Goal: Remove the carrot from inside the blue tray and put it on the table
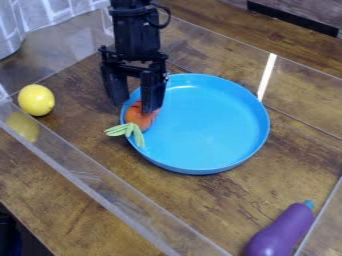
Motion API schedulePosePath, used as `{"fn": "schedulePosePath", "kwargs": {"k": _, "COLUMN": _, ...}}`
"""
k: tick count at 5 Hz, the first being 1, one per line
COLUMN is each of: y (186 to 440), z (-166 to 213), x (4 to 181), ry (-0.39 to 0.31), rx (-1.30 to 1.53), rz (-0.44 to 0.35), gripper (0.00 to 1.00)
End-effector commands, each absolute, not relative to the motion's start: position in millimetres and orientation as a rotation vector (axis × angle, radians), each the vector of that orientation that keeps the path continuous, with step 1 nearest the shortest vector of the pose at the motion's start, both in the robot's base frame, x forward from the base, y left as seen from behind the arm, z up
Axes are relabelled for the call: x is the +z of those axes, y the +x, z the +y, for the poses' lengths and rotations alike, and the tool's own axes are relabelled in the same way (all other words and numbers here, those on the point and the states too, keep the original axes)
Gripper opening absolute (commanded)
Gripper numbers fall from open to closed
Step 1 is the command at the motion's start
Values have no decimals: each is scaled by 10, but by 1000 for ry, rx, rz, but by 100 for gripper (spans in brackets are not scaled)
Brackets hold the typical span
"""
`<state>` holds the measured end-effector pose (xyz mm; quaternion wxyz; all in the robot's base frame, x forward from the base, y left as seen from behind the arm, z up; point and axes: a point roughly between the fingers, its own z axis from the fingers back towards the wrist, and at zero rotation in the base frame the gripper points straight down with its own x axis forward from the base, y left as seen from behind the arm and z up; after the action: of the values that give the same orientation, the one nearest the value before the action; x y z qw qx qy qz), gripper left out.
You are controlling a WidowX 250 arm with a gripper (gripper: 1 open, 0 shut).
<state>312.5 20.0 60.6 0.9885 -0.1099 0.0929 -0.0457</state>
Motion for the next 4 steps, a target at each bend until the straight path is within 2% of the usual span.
{"fn": "schedulePosePath", "kwargs": {"k": 1, "y": 3226, "z": 242, "x": 699, "ry": -209, "rx": -91, "rz": 134, "gripper": 100}}
{"fn": "schedulePosePath", "kwargs": {"k": 2, "y": 3246, "z": 243, "x": 637, "ry": -203, "rx": -98, "rz": 138, "gripper": 100}}
{"fn": "schedulePosePath", "kwargs": {"k": 3, "y": 3260, "z": 242, "x": 595, "ry": -198, "rx": -106, "rz": 141, "gripper": 0}}
{"fn": "schedulePosePath", "kwargs": {"k": 4, "y": 3265, "z": 247, "x": 630, "ry": -190, "rx": -120, "rz": 142, "gripper": 0}}
